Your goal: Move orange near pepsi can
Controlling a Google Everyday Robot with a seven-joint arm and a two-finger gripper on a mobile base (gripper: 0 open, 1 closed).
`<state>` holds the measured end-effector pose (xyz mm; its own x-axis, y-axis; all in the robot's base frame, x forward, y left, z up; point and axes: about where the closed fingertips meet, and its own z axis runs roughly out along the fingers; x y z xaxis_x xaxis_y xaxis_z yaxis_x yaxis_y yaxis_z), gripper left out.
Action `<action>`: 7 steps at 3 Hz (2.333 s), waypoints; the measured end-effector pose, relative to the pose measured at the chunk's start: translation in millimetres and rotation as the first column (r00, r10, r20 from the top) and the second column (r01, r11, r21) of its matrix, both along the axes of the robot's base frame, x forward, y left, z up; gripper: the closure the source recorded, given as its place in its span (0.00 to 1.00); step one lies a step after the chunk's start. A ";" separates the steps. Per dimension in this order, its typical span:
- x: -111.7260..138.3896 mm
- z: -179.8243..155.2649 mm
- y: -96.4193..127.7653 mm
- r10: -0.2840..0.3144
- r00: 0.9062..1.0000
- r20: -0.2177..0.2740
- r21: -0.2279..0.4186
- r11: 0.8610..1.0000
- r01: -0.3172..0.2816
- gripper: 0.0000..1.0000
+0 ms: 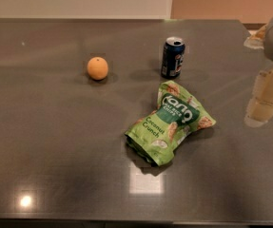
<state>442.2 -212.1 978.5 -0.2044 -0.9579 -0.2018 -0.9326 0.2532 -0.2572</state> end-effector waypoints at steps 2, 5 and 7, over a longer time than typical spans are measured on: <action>52.5 17.7 59.9 0.164 0.982 0.093 -0.053 0.986 -0.160 0.00; 156.6 -2.9 158.3 0.203 0.978 0.037 0.092 0.974 -0.206 0.00; 204.4 -48.3 214.1 0.155 0.986 -0.056 0.155 0.977 -0.144 0.00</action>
Offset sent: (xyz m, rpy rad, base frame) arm 0.0866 0.0978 0.0224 -0.0597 -0.1325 0.2546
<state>646.6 2.0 930.2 -0.0793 -0.9386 -0.3357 -0.9767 0.1405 -0.1622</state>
